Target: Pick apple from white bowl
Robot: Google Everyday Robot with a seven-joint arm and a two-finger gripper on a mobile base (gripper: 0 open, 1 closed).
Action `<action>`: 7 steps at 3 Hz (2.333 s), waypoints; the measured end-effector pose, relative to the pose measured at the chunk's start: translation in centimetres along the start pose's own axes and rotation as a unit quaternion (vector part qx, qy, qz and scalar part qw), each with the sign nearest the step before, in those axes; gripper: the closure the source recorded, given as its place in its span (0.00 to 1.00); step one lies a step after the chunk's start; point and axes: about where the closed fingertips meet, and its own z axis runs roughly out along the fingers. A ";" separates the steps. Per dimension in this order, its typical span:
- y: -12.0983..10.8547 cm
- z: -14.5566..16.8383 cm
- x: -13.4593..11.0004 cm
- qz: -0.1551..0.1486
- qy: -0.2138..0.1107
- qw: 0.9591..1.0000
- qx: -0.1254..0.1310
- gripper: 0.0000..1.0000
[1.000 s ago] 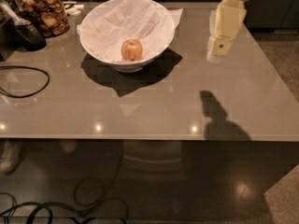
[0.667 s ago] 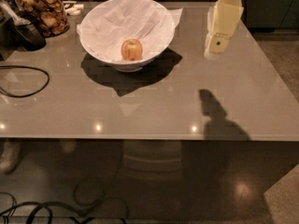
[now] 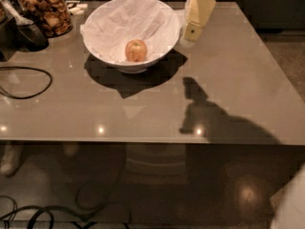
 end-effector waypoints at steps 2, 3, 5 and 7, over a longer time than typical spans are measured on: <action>-3.6 2.1 -4.1 -0.018 -0.031 0.999 0.007 0.00; -4.6 3.2 -4.8 -0.006 -0.051 0.999 0.012 0.00; -6.5 6.8 -7.7 -0.007 -0.076 0.997 -0.012 0.00; -7.7 10.5 -9.5 -0.011 -0.083 0.996 -0.037 0.20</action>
Offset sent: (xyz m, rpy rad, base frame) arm 0.0287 0.0290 -0.0029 0.0205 0.0072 0.0431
